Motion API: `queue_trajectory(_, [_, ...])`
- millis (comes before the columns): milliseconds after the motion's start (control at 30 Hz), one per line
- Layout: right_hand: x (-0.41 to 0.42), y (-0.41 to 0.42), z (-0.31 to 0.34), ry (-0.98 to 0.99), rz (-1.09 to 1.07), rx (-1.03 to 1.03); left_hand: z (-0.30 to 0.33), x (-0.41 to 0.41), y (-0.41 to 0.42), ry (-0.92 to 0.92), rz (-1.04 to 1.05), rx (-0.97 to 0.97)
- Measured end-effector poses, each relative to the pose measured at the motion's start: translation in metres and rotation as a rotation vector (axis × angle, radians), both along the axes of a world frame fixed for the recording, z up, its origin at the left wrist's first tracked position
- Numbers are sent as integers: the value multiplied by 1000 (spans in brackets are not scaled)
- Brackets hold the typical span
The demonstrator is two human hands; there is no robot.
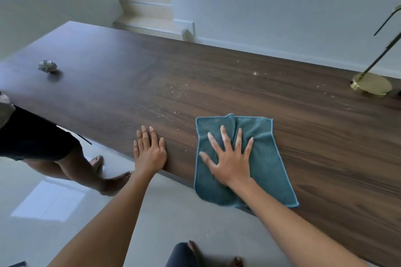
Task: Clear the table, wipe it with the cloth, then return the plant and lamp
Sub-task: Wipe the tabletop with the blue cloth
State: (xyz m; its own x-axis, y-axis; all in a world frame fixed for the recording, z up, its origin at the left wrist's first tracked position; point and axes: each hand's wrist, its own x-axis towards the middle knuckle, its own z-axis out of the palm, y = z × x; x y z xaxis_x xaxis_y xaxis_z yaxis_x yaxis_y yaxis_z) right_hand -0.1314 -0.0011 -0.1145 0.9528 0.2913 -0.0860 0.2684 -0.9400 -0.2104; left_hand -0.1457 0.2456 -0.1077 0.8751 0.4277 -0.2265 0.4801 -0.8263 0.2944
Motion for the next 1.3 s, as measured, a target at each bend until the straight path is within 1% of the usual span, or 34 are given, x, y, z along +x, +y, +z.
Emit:
queue_trajectory(100, [48,-28,1,37,-100,-7,-2,6,10,27,-15,12])
queue_trajectory(167, [64,-59,0,38,-186,7,-3,12,13,45,-24,2])
queue_trajectory(233, [61,-83,-3,28,-228,16,-3,16,16,58,-35,-6])
queue_trajectory(300, [38,-91,-6,-23,-242,18,-4,18,19,62,-51,-5])
queue_trajectory(400, [-22,-68,-8,-121,-194,15,-3,17,21,64,-68,-10])
queue_trajectory(500, [-63,-10,-4,-131,-40,6,1,16,22,75,-82,-25])
queue_trajectory(567, [-57,33,-2,-101,14,9,3,17,25,93,-108,-31])
queue_trajectory(667, [-13,79,3,-18,25,2,4,20,32,113,-142,-45])
queue_trajectory(733, [21,83,5,46,40,-21,4,21,35,120,-148,-54])
queue_trajectory(800, [53,65,6,68,23,-7,5,24,37,129,-150,-58])
queue_trajectory(900, [83,15,4,75,-111,-19,6,27,38,137,-141,-66])
queue_trajectory(967, [80,-18,0,64,-190,-28,6,30,39,137,-146,-75])
queue_trajectory(1033, [55,-36,-6,-6,-199,-35,6,32,42,135,-152,-79])
queue_trajectory(1100, [15,-30,-10,-96,-171,-53,6,33,42,131,-152,-80])
queue_trajectory(1167, [-19,-4,-10,-170,-109,-41,5,33,42,118,-145,-66])
queue_trajectory(1233, [-25,32,-6,-153,-5,-4,5,33,41,109,-136,-59])
queue_trajectory(1300, [-3,66,-3,-109,92,10,4,34,41,104,-133,-54])
